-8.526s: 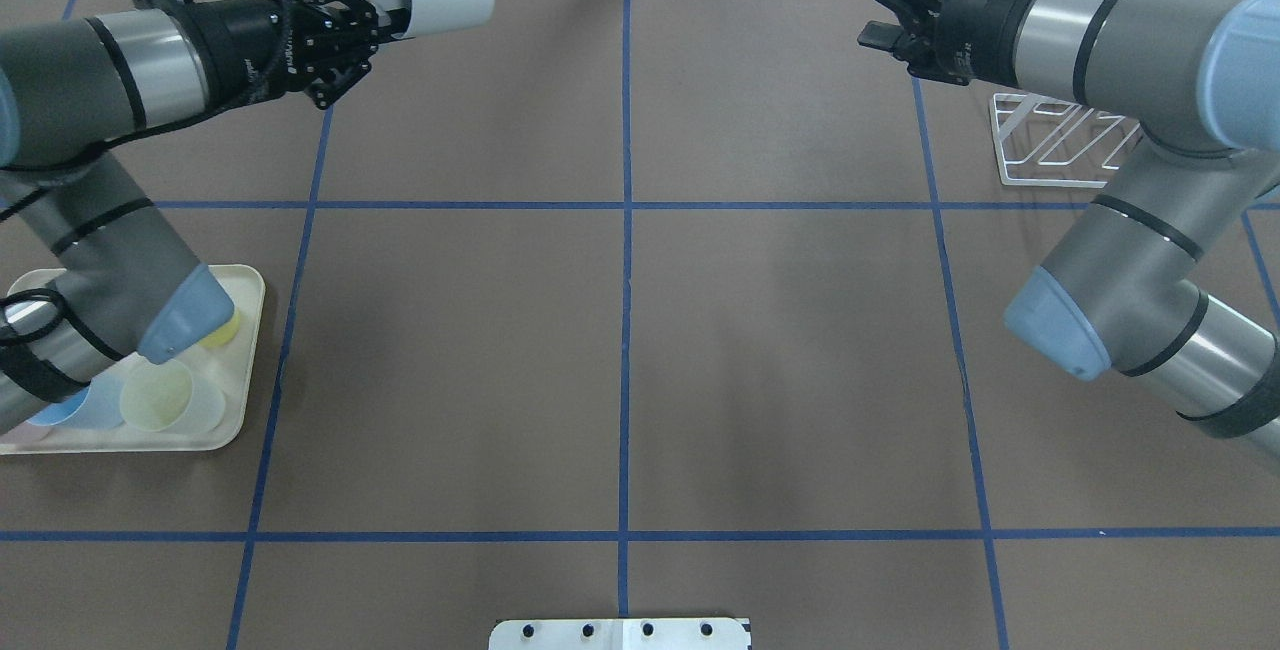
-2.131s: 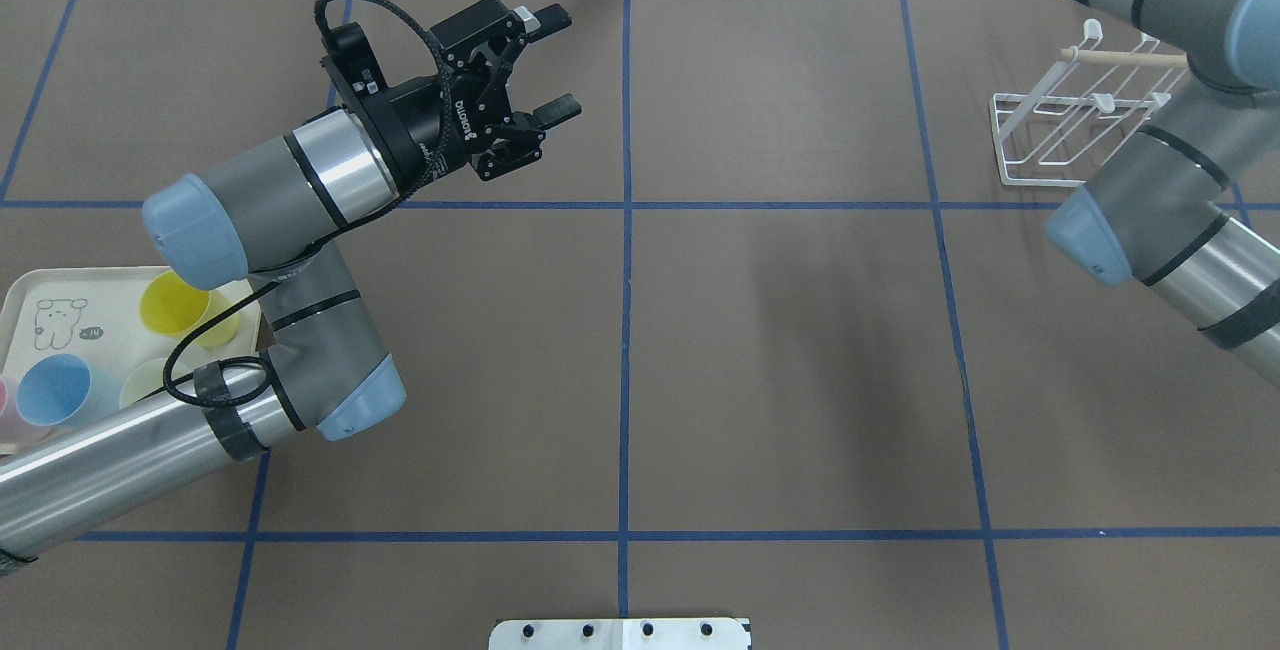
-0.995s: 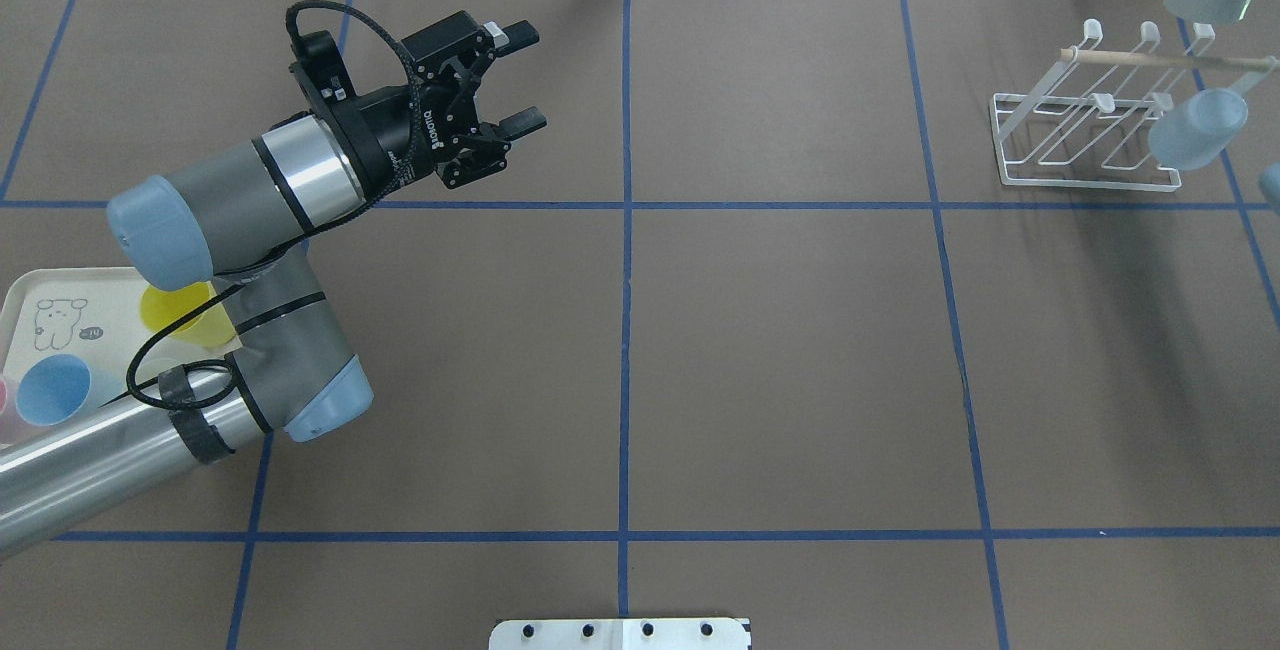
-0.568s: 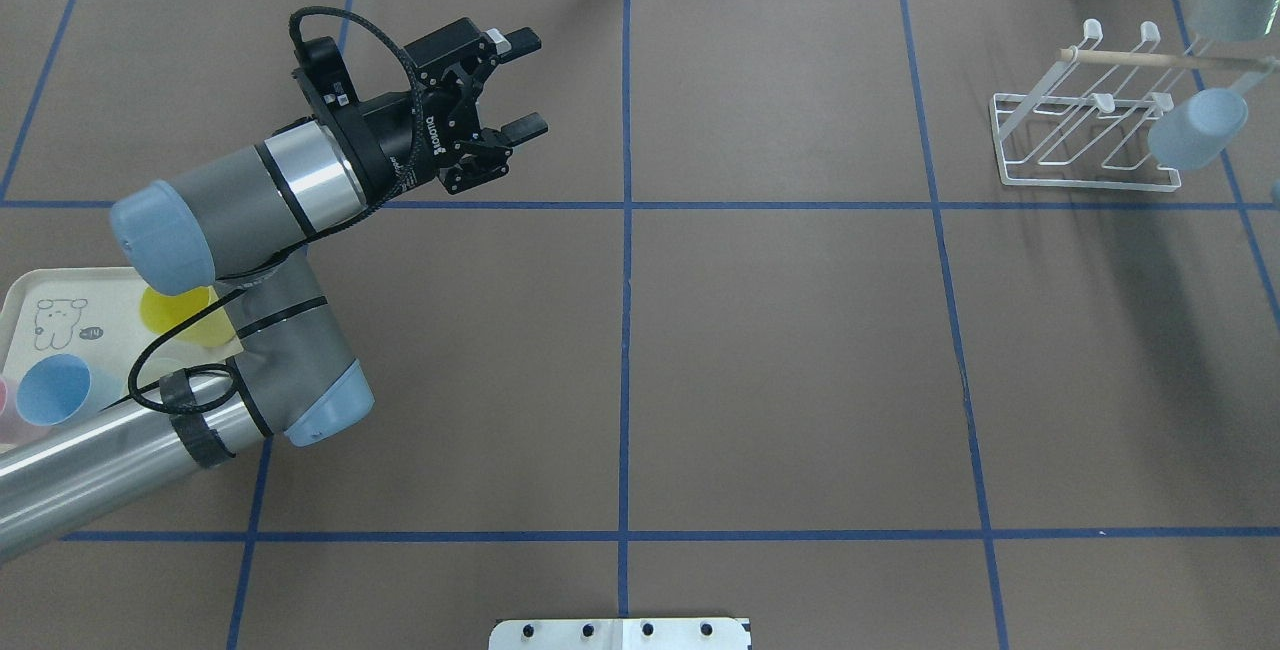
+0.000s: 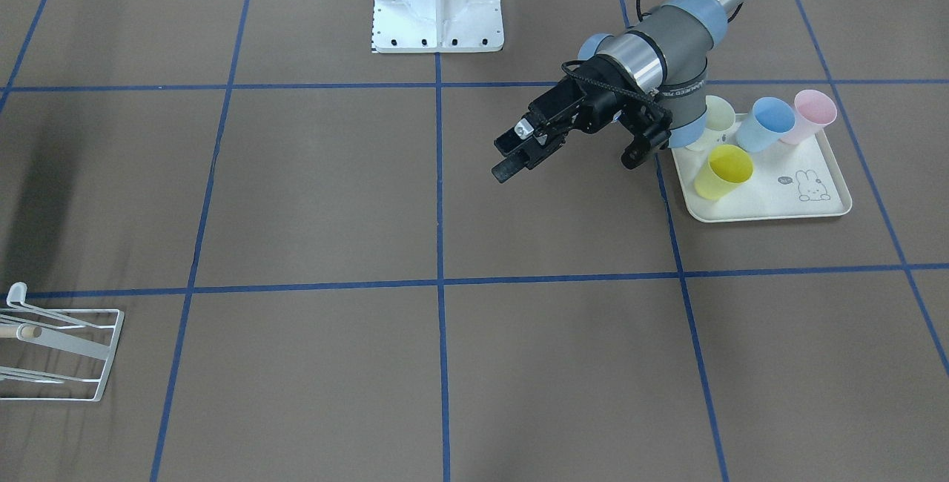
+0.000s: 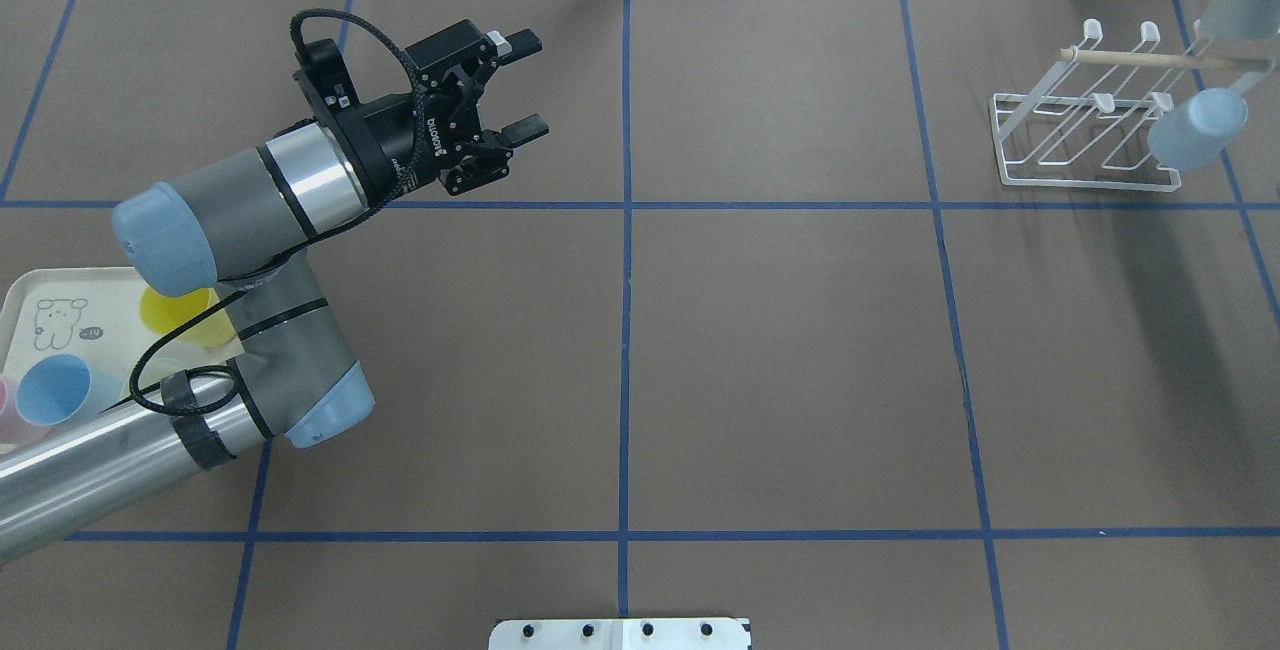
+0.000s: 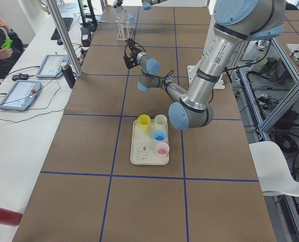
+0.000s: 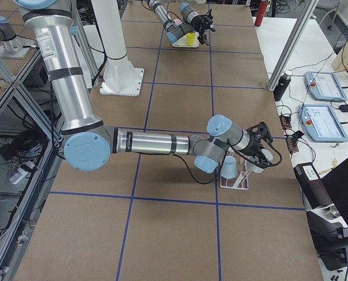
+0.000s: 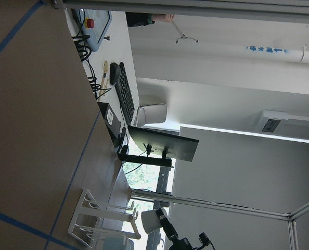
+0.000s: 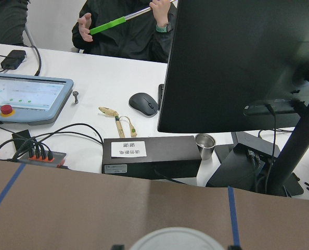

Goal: Transfer IKEA cup to right arm and place on rack

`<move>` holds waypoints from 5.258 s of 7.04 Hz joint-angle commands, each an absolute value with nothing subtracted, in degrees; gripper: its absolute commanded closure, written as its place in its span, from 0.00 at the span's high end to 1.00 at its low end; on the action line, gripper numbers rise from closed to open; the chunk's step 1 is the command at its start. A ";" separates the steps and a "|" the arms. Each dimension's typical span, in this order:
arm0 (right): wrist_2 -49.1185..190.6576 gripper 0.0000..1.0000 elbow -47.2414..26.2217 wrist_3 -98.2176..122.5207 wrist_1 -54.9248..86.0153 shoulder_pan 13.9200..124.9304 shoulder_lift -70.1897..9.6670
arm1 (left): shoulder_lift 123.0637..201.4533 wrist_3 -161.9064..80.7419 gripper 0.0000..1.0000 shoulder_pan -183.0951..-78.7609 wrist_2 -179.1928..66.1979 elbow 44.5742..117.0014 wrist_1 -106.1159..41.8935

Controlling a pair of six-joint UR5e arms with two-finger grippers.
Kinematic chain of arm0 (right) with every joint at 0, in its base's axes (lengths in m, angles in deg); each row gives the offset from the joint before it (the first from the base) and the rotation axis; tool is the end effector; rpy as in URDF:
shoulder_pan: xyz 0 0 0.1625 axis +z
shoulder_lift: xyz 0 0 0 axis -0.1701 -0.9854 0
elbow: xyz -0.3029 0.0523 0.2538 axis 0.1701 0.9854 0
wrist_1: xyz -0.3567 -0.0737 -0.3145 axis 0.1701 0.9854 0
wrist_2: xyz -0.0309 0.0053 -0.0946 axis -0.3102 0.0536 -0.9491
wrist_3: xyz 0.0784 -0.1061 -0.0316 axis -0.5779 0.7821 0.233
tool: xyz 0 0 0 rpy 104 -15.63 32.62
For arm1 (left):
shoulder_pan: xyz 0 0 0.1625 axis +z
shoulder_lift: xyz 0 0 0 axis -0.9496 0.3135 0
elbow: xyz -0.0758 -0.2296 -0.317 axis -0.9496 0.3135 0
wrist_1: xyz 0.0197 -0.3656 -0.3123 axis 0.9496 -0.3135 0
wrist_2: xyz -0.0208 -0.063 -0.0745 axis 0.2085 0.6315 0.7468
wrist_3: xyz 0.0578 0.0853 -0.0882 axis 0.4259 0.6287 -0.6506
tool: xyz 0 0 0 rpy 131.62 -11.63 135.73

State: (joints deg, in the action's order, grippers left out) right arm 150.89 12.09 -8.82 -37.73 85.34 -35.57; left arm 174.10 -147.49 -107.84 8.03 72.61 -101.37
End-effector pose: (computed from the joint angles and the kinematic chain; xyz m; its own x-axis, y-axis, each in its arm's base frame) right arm -0.0821 -0.7293 0.5613 0.7807 -0.0677 0.6212 -0.4494 0.6300 0.6334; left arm 0.4795 -0.5263 0.1592 -0.6751 -0.1552 -0.7212 0.3311 0.8098 -0.4843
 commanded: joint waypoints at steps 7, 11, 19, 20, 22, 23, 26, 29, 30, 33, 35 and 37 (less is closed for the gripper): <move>148.56 0.00 15.51 -8.88 -37.73 82.83 -33.67 | 173.16 -147.49 1.00 -107.68 7.84 72.00 -101.89; 148.56 0.20 16.04 -8.88 -38.09 82.83 -34.19 | 173.16 -147.49 1.00 -107.68 7.84 72.00 -101.98; 149.26 0.99 15.08 -9.93 -38.09 82.92 -34.11 | 173.25 -147.41 1.00 -107.85 8.45 72.87 -101.46; 151.87 0.99 13.33 -11.58 -37.83 83.70 -33.76 | 173.16 -146.80 1.00 -108.64 9.76 74.01 -101.11; 161.43 0.99 10.17 -13.88 -36.08 87.91 -33.32 | 167.14 -139.10 1.00 -112.67 19.12 85.45 -87.92; 164.35 0.99 5.63 -20.76 -33.45 88.19 -33.32 | 162.31 -132.79 1.00 -114.43 23.61 91.97 -80.87; 171.56 0.99 -4.07 -38.51 -32.02 87.76 -33.93 | 143.96 -113.64 0.99 -124.78 41.00 101.16 -72.98; 171.06 0.99 -9.79 -52.09 -32.37 79.51 -33.05 | 130.21 -90.76 0.99 -129.74 49.22 99.69 -72.63; 170.10 0.99 -10.41 -54.73 -32.37 77.58 -32.18 | 130.45 -88.54 0.99 -129.31 50.19 96.98 -72.63; 159.31 0.99 -12.08 -62.91 -32.55 67.66 -29.19 | 131.59 -77.74 0.99 -127.64 50.11 90.46 -70.71; 155.96 0.99 -13.05 -64.16 -32.55 64.39 -28.83 | 133.26 -76.04 0.97 -124.40 47.14 90.19 -65.35; 154.97 0.99 -13.14 -65.55 -32.46 63.32 -27.87 | 133.96 -73.41 0.91 -123.06 45.98 87.65 -65.16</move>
State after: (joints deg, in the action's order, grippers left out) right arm 155.61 -13.11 -64.43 -32.53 64.13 -28.55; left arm 133.55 -74.80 -123.75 46.57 89.02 -65.53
